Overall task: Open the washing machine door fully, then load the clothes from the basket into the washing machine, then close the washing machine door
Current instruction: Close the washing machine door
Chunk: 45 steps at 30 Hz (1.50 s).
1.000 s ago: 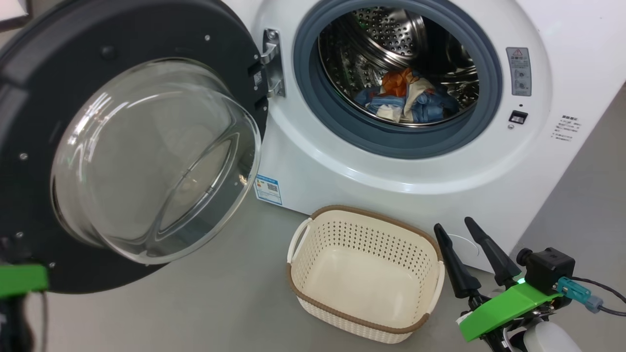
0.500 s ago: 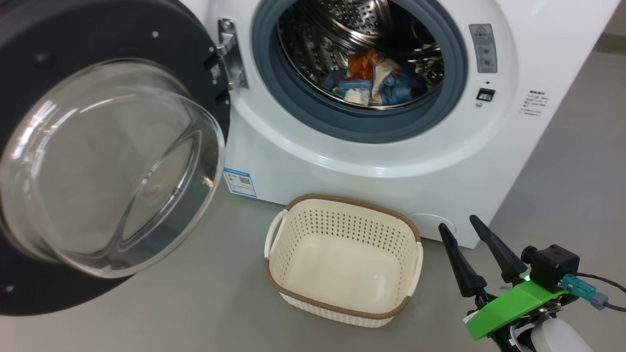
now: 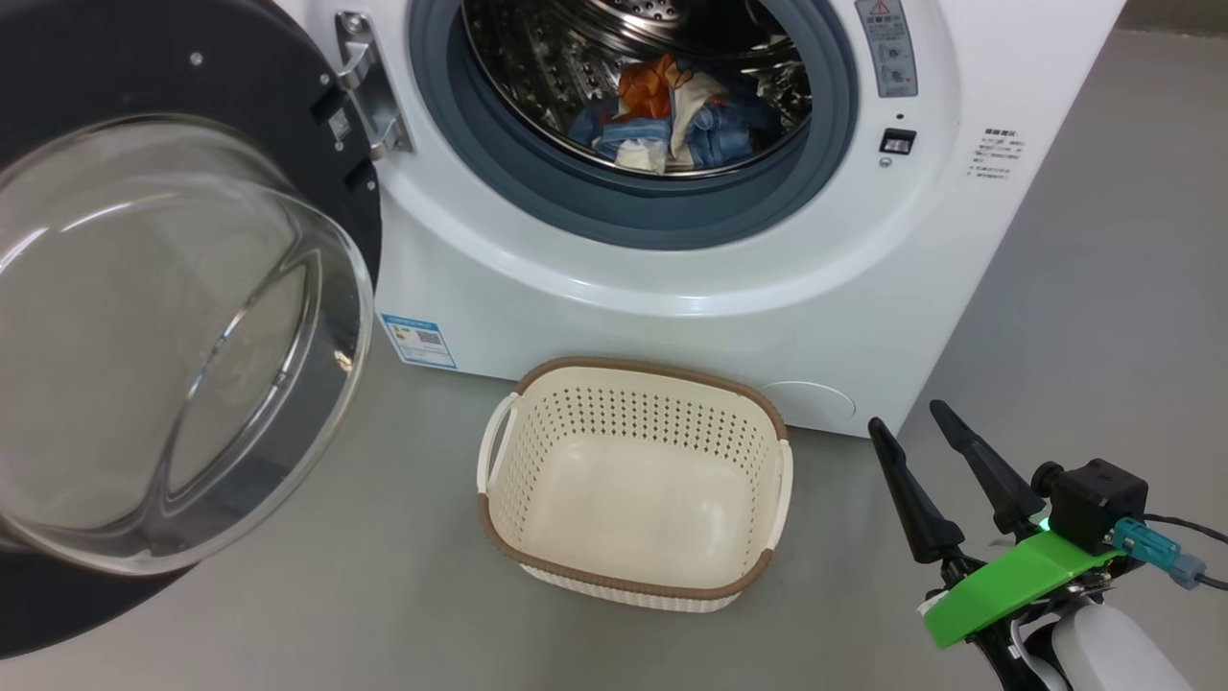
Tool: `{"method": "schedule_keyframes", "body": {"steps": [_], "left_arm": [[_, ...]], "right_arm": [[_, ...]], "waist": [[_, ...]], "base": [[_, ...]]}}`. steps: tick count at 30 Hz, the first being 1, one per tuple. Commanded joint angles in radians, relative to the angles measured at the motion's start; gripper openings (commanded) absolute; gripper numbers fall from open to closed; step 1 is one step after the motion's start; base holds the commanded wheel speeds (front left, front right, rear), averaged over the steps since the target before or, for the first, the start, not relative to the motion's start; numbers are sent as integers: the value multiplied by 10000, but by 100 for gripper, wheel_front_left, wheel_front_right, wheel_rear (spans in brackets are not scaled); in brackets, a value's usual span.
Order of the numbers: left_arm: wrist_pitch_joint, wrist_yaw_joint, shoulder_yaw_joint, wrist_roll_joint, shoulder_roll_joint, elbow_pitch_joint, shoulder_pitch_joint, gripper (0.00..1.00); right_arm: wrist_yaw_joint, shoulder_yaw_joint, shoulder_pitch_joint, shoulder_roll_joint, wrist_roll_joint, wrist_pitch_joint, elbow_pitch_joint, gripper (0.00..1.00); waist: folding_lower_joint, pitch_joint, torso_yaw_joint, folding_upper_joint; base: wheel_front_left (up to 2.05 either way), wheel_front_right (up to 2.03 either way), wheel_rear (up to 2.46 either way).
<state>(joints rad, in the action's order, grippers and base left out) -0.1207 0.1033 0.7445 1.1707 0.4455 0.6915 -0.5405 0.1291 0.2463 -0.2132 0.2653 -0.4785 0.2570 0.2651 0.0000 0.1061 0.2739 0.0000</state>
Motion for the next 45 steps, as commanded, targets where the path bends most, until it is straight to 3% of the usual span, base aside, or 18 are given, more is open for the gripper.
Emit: {"method": "schedule_keyframes", "body": {"steps": [1, 12, 22, 33, 45], "left_arm": [[-104, 118, 152, 128, 744, -105, -224, 0], [-573, 254, 517, 959, 815, 1489, -111, 0], [-2704, 271, 37, 1486, 733, 1544, 400, 0], [-5852, 273, -503, 2351, 493, 200, 1564, 0], [-8526, 271, -1146, 3252, -328, -2843, 3135, 0]], "right_arm": [[16, 203, -233, 132, -60, 48, -235, 100], [16, 191, -263, 205, -84, 48, -233, 100], [16, 108, -187, 85, -58, 48, -184, 100], [16, -28, 30, -205, -84, 48, -117, 100], [16, -130, 185, -518, -142, 48, -54, 100]], "waist": [[0, 60, -63, 0], [0, 92, -206, 0], [0, -106, -155, 0], [0, -539, -35, 0], [0, -825, 19, 0]], "base": [[0, 0, 0], [0, 0, 0], [0, 0, 0], [0, 0, 0], [0, 0, 0]]}}
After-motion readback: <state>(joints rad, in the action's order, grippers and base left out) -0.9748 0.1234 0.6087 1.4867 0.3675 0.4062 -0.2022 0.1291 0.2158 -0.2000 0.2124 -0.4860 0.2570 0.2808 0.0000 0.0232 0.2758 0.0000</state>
